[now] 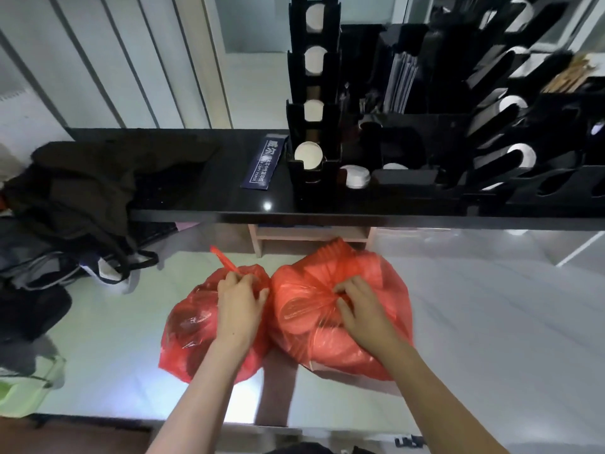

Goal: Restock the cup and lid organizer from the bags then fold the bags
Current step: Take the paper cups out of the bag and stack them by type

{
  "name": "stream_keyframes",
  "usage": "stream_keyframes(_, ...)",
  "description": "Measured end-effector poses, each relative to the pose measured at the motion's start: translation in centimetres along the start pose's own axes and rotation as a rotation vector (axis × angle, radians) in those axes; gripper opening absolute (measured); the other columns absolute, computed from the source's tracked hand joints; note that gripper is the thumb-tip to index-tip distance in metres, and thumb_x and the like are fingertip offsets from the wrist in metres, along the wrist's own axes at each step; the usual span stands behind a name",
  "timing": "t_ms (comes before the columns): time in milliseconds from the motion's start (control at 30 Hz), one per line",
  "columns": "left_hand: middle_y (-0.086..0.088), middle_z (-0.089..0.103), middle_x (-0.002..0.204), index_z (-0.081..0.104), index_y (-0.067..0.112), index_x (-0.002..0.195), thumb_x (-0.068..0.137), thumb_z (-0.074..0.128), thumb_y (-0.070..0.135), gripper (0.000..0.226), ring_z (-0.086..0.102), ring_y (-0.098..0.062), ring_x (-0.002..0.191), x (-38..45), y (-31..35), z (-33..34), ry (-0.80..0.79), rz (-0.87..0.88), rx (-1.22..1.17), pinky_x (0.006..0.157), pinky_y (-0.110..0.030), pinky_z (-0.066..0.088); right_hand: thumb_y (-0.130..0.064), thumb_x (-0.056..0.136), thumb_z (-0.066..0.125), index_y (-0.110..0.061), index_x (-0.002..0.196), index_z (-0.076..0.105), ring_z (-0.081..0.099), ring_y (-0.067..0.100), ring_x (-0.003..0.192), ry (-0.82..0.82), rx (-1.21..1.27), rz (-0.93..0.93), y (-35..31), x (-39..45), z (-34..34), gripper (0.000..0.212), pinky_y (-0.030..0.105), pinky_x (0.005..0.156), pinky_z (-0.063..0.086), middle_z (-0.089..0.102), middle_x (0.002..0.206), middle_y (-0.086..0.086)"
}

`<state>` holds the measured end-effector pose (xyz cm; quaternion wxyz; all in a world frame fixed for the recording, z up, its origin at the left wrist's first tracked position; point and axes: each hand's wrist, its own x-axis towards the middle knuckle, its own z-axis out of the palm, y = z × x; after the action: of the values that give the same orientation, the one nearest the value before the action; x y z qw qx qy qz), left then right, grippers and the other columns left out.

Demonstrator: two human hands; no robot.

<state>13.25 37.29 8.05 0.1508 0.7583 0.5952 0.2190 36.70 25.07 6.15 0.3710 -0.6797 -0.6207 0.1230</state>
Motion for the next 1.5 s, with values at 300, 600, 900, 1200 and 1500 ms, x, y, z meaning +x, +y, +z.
stream_keyframes(300, -0.002, 0.062, 0.103, 0.075, 0.015, 0.103, 0.098, 0.064, 0.013, 0.013, 0.05, -0.022, 0.097, -2.4, 4.5, 2.4, 0.077, 0.142, -0.113, 0.089, -0.028, 0.039, -0.022, 0.093, 0.075, -0.029, 0.125, 0.061, 0.056, -0.004, 0.108, -0.11, 0.152, 0.099, 1.0, 0.3, -1.9, 0.035, 0.009, 0.09, 0.041, 0.06, 0.115, -0.015)
stream_keyframes(600, 0.013, 0.065, 0.11, 0.073, 0.027, 0.105, 0.097, 0.067, 0.03, 0.011, 0.049, -0.015, 0.109, -4.2, 7.4, 3.4, 0.03, 0.323, -0.139, 0.091, -0.033, 0.039, -0.016, 0.1, 0.065, -0.022, 0.126, 0.064, 0.062, 0.005, 0.109, -0.042, 0.226, 0.088, 0.7, -1.2, -4.0, 0.027, 0.009, 0.09, 0.043, 0.065, 0.117, -0.011)
stream_keyframes(900, 0.02, 0.064, 0.119, 0.069, 0.037, 0.119, 0.085, 0.074, 0.046, 0.036, 0.047, -0.02, 0.118, -4.7, 7.1, 4.8, -0.043, 0.402, 0.082, 0.094, -0.035, 0.027, -0.014, 0.092, 0.07, -0.02, 0.123, 0.065, 0.058, 0.005, 0.107, -0.038, 0.162, 0.12, 1.2, -1.9, -4.0, 0.032, 0.018, 0.094, 0.048, 0.059, 0.111, -0.011)
stream_keyframes(1200, 0.022, 0.067, 0.098, 0.07, 0.036, 0.096, 0.087, 0.077, 0.035, 0.011, 0.053, -0.016, 0.109, -4.9, 7.5, 5.0, -0.006, 0.383, -0.028, 0.091, -0.03, 0.023, -0.04, 0.09, 0.072, -0.025, 0.116, 0.072, 0.056, 0.007, 0.104, -0.01, 0.042, 0.175, 0.3, -1.8, -2.4, 0.03, 0.034, 0.097, 0.05, 0.059, 0.106, -0.015)
stream_keyframes(1500, 0.021, 0.067, 0.099, 0.068, 0.033, 0.097, 0.09, 0.071, 0.034, 0.008, 0.053, -0.013, 0.108, -5.3, 8.0, 4.8, -0.02, 0.348, -0.091, 0.091, -0.027, 0.025, -0.03, 0.088, 0.076, -0.025, 0.109, 0.076, 0.06, 0.004, 0.098, 0.061, 0.075, 0.25, -0.6, -1.7, -2.6, 0.021, 0.033, 0.091, 0.053, 0.066, 0.101, -0.015)
